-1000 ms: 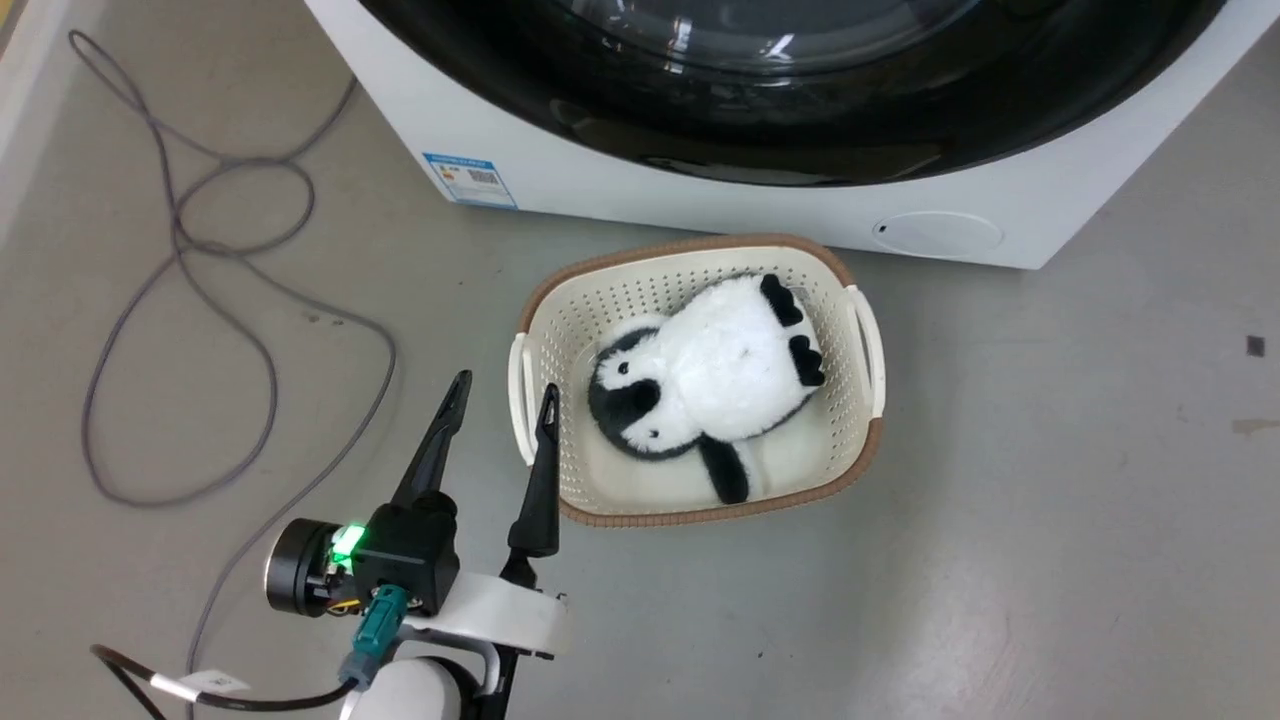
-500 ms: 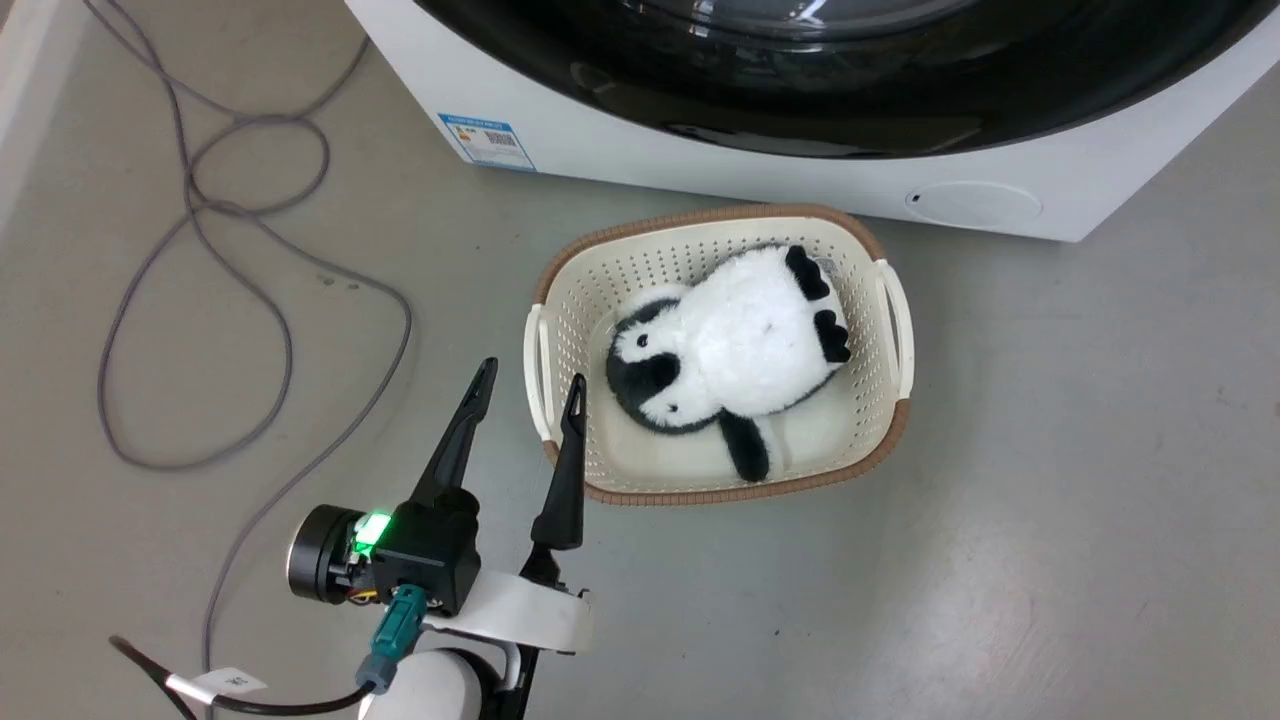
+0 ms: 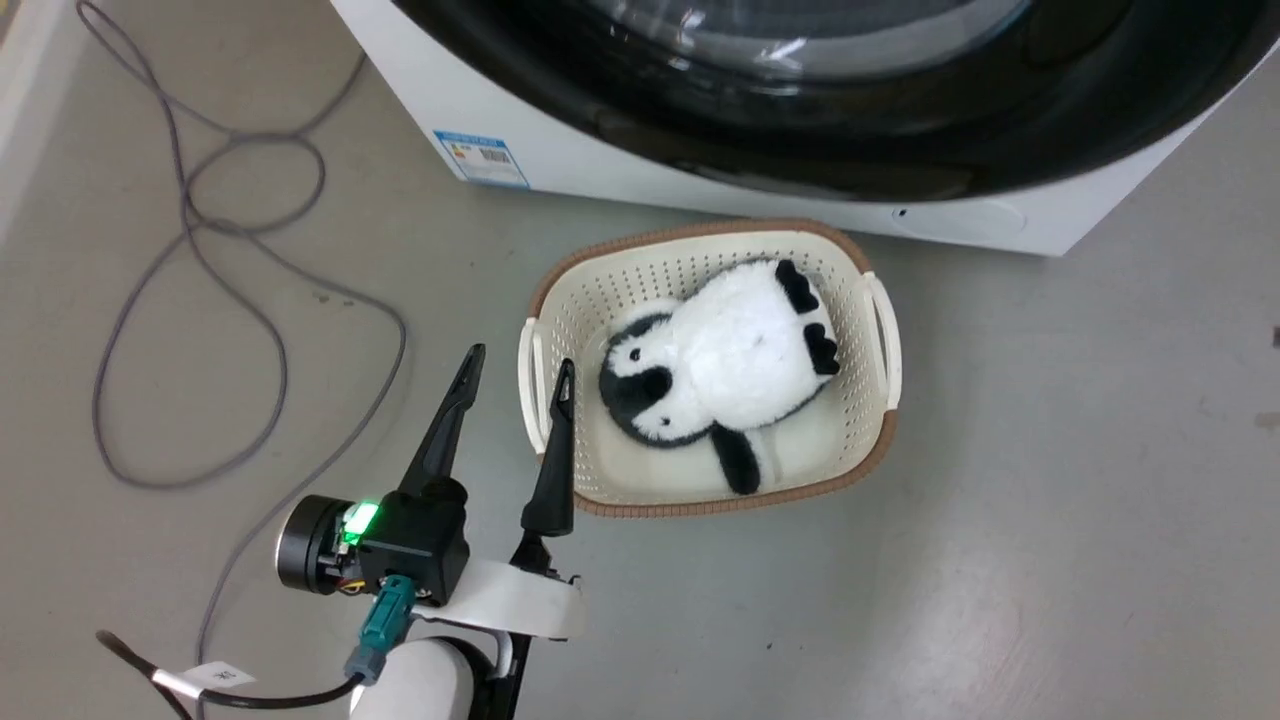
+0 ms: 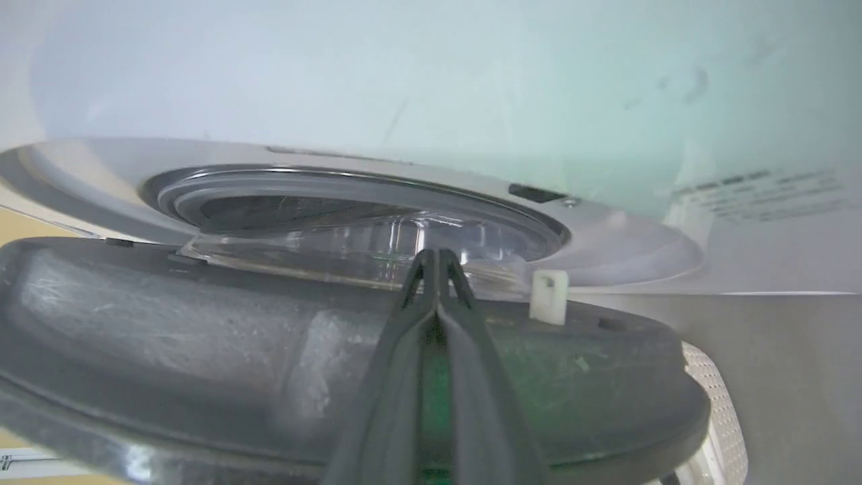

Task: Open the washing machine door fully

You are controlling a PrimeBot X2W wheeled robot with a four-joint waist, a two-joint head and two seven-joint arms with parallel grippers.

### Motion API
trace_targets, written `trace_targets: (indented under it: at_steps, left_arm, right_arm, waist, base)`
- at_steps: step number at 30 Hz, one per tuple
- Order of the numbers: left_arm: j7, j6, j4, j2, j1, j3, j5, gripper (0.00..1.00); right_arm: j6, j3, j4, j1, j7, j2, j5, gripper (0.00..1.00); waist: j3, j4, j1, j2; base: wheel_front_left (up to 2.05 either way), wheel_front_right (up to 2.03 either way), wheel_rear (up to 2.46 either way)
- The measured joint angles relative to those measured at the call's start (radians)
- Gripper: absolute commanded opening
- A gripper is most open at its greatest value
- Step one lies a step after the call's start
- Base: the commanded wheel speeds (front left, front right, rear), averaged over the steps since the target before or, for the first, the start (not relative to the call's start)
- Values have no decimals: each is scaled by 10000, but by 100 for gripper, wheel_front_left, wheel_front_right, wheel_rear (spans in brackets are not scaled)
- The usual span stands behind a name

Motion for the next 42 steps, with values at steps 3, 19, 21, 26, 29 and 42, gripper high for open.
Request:
trace_targets:
  at_steps: [3,19,21,26,29,42]
  left_arm:
    - [0,-8,25,0,2,46,-2,100]
    - [0,-102,328,0,700,274,-19,100]
    - [-2,-144,374,0,840,336,-17,100]
    - [0,-242,441,0,1120,458,-15,100]
    - [-2,-274,443,-2,1265,487,-13,100]
    - [0,-378,500,-2,1654,635,-15,100]
  right_arm:
    - [-12,0,-339,525,100,48,-44,0]
    - [-13,-293,-1998,4187,874,855,433,0]
    - [-12,-303,-2215,4597,970,1062,481,0]
    - [-12,-460,-2775,5572,1145,1438,596,0]
    - [-12,-617,-3131,6142,1304,1643,752,0]
    - [-12,-846,-4991,8217,1992,2894,1139,0]
  waist:
    - [-268,-20,0,0]
    - [-2309,77,-1,0]
    - [-2543,84,-1,0]
    - [-3022,104,-1,0]
    - [-3241,132,-2,0]
    - [-3829,440,-2,0]
  base:
    - [0,0,0]
    - [0,0,0]
    - [0,0,0]
    - [0,0,0]
    - [0,0,0]
    - [0,0,0]
